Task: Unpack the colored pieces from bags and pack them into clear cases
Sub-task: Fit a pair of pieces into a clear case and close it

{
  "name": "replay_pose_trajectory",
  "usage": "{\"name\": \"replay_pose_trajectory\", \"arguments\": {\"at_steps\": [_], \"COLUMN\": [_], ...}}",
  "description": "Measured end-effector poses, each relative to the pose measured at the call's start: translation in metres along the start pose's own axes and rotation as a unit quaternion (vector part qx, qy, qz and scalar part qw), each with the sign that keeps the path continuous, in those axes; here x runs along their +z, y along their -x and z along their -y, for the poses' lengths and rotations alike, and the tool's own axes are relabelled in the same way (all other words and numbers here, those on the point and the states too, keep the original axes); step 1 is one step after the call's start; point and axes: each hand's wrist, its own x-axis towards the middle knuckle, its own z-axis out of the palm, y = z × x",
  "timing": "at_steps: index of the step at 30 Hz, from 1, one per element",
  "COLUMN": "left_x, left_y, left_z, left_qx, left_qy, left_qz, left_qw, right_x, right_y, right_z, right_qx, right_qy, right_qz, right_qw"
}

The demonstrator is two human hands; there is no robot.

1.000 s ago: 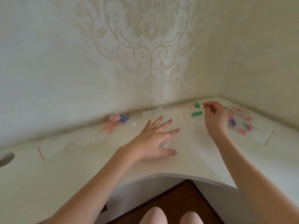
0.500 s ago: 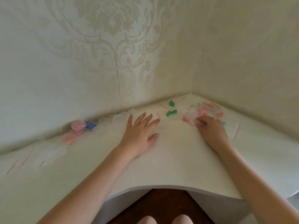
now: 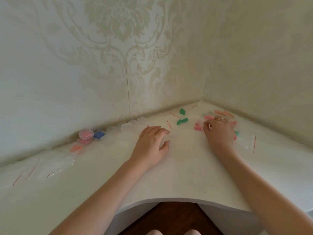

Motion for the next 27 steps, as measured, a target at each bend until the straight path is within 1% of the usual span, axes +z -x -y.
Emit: {"name": "replay_pose_trajectory", "arguments": {"at_steps": [1,3,4,5,6,7,8,9,10,11,12,14,16,18,20,23,25,27], "left_x": [0.000,-0.003,-0.004,-0.007,-0.010,-0.014,-0.017,-0.020,-0.021,-0.021,-0.020,-0.017,-0.017,-0.018,-0.021,-0.023,-0.024,-0.024], "left_y": [-0.001,-0.004,-0.006,-0.008,-0.011,-0.014,-0.017,-0.019,-0.020,-0.020,-0.020,-0.019,-0.019,-0.020,-0.020,-0.020,-0.020,-0.021], "left_z": [0.000,-0.003,-0.007,-0.011,-0.014,-0.016,-0.017,-0.017,-0.016,-0.014,-0.013,-0.010,-0.009,-0.009,-0.009,-0.004,0.000,0.003], "left_qx": [-0.011,-0.061,-0.097,-0.137,-0.180,-0.225,-0.263,-0.289,-0.305,-0.313,-0.318,-0.322,-0.321,-0.317,-0.314,-0.314,-0.304,-0.288], "left_qy": [0.019,0.096,0.150,0.215,0.287,0.370,0.448,0.510,0.544,0.559,0.564,0.559,0.549,0.556,0.568,0.576,0.572,0.548], "left_qz": [-0.009,-0.018,-0.024,-0.035,-0.048,-0.058,-0.064,-0.068,-0.072,-0.075,-0.076,-0.074,-0.068,-0.066,-0.061,-0.067,-0.071,-0.072], "left_qw": [1.000,0.993,0.984,0.966,0.939,0.900,0.852,0.807,0.778,0.764,0.758,0.761,0.769,0.765,0.759,0.752,0.759,0.782], "right_x": [-0.002,-0.007,-0.010,-0.012,-0.010,-0.005,0.002,0.008,0.012,0.014,0.016,0.018,0.021,0.020,0.019,0.016,0.013,0.012], "right_y": [0.000,0.001,0.004,0.007,0.013,0.021,0.029,0.036,0.040,0.043,0.044,0.048,0.049,0.051,0.049,0.048,0.048,0.048], "right_z": [0.004,0.015,0.024,0.034,0.043,0.052,0.059,0.065,0.070,0.074,0.077,0.081,0.083,0.086,0.087,0.091,0.096,0.102], "right_qx": [0.021,0.040,0.018,-0.037,-0.112,-0.185,-0.245,-0.287,-0.313,-0.327,-0.329,-0.315,-0.286,-0.241,-0.197,-0.175,-0.133,-0.097], "right_qy": [-0.057,-0.174,-0.223,-0.248,-0.243,-0.220,-0.202,-0.194,-0.197,-0.202,-0.210,-0.222,-0.231,-0.265,-0.314,-0.346,-0.384,-0.411], "right_qz": [-0.037,-0.102,-0.131,-0.162,-0.188,-0.207,-0.217,-0.218,-0.212,-0.209,-0.203,-0.190,-0.165,-0.139,-0.121,-0.090,-0.053,-0.026], "right_qw": [0.997,0.979,0.966,0.954,0.945,0.935,0.923,0.913,0.905,0.899,0.898,0.903,0.915,0.923,0.921,0.917,0.912,0.906]}}
